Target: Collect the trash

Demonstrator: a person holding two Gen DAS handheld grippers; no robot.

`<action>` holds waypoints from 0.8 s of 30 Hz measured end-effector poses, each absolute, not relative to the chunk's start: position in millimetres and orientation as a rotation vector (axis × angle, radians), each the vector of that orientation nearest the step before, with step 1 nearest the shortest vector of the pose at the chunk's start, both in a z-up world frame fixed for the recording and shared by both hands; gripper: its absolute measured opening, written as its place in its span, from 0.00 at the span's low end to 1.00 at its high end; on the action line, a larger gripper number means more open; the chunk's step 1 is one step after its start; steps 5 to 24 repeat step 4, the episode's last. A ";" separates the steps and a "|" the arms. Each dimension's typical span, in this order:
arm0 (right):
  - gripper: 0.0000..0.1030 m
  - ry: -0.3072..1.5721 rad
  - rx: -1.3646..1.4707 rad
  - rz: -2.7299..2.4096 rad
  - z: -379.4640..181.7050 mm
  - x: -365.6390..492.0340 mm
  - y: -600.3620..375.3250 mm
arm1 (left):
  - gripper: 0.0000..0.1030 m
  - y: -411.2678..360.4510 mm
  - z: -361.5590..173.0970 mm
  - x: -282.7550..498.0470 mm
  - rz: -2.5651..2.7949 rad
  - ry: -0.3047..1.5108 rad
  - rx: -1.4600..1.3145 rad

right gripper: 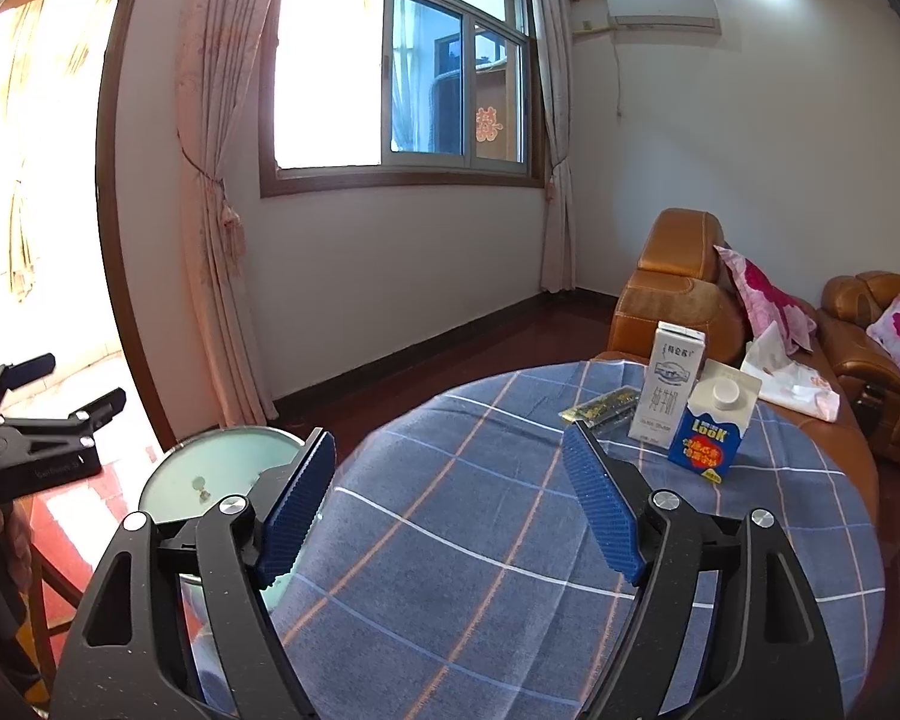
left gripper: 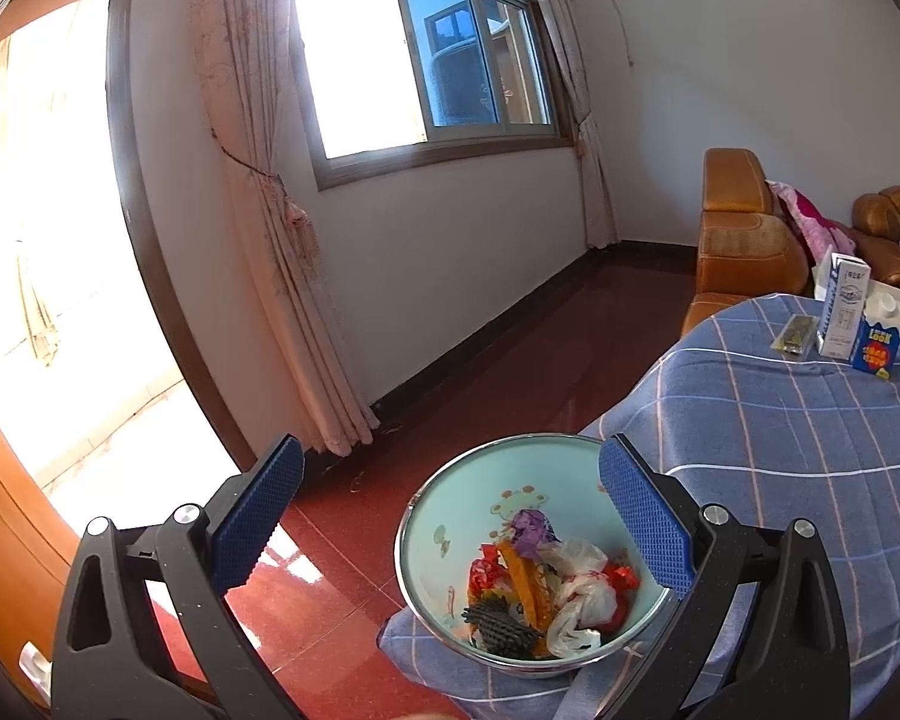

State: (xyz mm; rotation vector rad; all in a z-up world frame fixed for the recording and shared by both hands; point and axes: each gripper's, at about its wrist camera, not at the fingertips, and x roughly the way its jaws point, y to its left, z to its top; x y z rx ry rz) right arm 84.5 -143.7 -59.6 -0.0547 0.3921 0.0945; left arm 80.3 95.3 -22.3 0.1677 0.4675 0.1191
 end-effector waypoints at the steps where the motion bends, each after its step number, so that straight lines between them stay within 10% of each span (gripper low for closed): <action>1: 0.78 0.400 -0.069 0.082 -61.7 85.8 -147.0 | 0.94 95.6 -22.3 80.1 0.120 0.468 0.170; 24: 0.80 0.439 -0.083 0.033 -72.0 91.4 -167.6 | 0.94 96.2 -23.3 81.5 0.112 0.475 0.170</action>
